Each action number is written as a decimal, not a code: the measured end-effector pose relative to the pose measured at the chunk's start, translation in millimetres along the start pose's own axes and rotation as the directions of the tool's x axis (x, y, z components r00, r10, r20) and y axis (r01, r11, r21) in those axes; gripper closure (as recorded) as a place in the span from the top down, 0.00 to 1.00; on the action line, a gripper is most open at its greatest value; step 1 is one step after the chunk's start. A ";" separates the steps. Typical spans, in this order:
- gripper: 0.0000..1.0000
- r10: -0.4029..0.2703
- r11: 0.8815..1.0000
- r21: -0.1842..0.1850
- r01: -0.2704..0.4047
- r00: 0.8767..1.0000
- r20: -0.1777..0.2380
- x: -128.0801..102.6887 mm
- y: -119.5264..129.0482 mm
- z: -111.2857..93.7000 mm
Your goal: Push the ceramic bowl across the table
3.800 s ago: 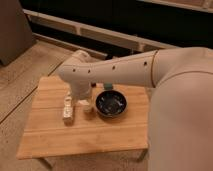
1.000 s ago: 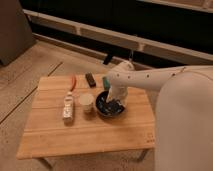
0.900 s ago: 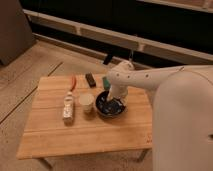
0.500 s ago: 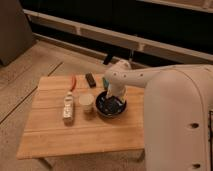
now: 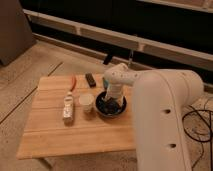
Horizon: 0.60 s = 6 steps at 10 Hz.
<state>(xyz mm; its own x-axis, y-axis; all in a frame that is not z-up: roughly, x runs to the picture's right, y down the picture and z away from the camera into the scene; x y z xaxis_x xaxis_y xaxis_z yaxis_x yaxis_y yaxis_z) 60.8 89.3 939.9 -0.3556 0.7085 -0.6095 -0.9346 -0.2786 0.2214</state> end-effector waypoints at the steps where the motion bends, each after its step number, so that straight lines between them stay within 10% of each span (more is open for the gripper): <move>1: 0.65 0.005 1.000 0.017 -0.004 1.000 -0.014 -4.7 -2.6 4.5; 6: 0.65 0.083 0.982 0.175 -0.076 0.996 -0.032 -37.9 -64.7 9.3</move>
<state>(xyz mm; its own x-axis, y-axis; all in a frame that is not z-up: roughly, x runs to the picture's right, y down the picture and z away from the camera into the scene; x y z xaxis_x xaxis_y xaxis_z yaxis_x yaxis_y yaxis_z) 134.6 86.5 955.8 -0.4316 0.6617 -0.6131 -0.8924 -0.2141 0.3972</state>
